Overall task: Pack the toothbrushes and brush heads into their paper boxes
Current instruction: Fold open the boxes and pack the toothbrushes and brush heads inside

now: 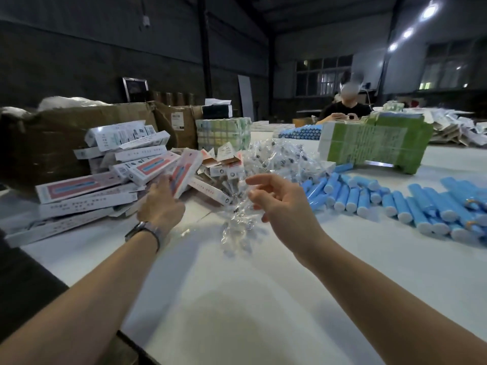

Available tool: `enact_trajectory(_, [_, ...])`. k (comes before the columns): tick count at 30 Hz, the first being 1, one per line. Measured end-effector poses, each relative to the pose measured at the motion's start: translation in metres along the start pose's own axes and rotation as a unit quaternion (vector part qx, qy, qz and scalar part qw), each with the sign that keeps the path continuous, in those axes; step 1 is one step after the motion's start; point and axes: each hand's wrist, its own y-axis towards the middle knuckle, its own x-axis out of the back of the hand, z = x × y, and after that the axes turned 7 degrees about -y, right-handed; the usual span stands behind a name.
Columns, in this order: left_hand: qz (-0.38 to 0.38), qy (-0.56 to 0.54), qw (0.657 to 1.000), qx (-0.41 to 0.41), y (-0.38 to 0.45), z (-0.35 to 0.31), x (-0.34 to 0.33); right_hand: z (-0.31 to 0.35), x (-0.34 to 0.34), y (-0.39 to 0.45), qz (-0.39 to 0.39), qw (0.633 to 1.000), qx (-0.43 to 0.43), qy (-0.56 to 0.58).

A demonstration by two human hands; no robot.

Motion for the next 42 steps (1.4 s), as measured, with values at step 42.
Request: enact_trajectory(42, [0.229, -0.505, 0.788, -0.269, -0.163, -0.153, -0.079, -0.129, 0.204, 0.011, 0.026, 0.722, -0.237, -0.649])
